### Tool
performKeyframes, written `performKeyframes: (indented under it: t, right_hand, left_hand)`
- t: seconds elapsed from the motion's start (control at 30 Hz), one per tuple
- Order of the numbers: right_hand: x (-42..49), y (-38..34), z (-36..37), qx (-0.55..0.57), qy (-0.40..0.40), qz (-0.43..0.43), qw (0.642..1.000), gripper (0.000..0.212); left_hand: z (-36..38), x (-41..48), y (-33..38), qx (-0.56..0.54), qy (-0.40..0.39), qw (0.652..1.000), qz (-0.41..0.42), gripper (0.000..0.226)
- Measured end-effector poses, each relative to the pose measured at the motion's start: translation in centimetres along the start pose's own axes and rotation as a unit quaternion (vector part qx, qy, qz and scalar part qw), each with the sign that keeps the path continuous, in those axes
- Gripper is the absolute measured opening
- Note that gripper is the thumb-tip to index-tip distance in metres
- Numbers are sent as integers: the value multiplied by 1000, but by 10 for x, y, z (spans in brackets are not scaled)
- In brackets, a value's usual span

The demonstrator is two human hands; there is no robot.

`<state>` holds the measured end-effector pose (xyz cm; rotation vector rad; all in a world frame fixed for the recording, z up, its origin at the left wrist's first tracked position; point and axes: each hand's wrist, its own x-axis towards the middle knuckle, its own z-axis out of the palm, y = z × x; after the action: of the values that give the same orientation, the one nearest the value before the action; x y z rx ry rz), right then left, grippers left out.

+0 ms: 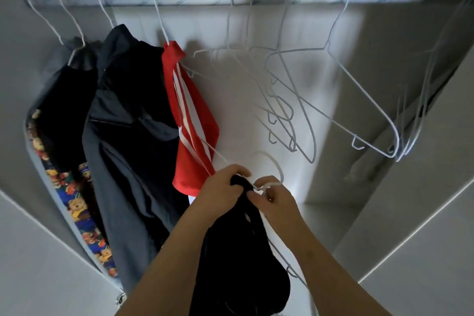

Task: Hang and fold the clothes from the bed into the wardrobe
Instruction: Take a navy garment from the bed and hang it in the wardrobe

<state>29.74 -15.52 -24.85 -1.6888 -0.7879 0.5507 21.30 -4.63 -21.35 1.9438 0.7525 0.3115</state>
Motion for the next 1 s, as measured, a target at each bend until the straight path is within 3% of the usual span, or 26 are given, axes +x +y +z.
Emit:
performKeyframes:
  t: [0.1, 0.23, 0.33, 0.5, 0.73, 0.8, 0.9, 1.0]
  right_hand:
    - [-3, 1, -3, -15, 33, -21, 999, 27]
    - [-10, 22, -10, -8, 61, 38, 997, 35]
    - [-14, 30, -12, 15, 48, 70, 996, 34]
    - [-19, 36, -20, 17, 78, 52, 995, 42]
    - [-16, 41, -34, 12, 30, 55, 998, 58]
    - [-16, 42, -36, -14, -10, 71, 997, 60]
    - [-17, 46, -37, -54, -47, 97, 993, 57]
    - [-13, 48, -37, -57, -61, 112, 990, 57]
  left_hand:
    - [-8, -1, -8, -82, 96, 990, -61, 36]
    - [-25, 5, -28, -157, 228, 948, -160, 23]
    - [-32, 11, -41, -243, 257, 907, -228, 32]
    - [-33, 18, -58, -305, 276, 865, -289, 19]
    - [-37, 27, -87, -342, 332, 818, -323, 42]
    - [-39, 30, -93, -329, 336, 825, -312, 38]
    - [-35, 34, -99, -266, 320, 866, -278, 31]
    - [-28, 31, -99, -108, 306, 914, -243, 25]
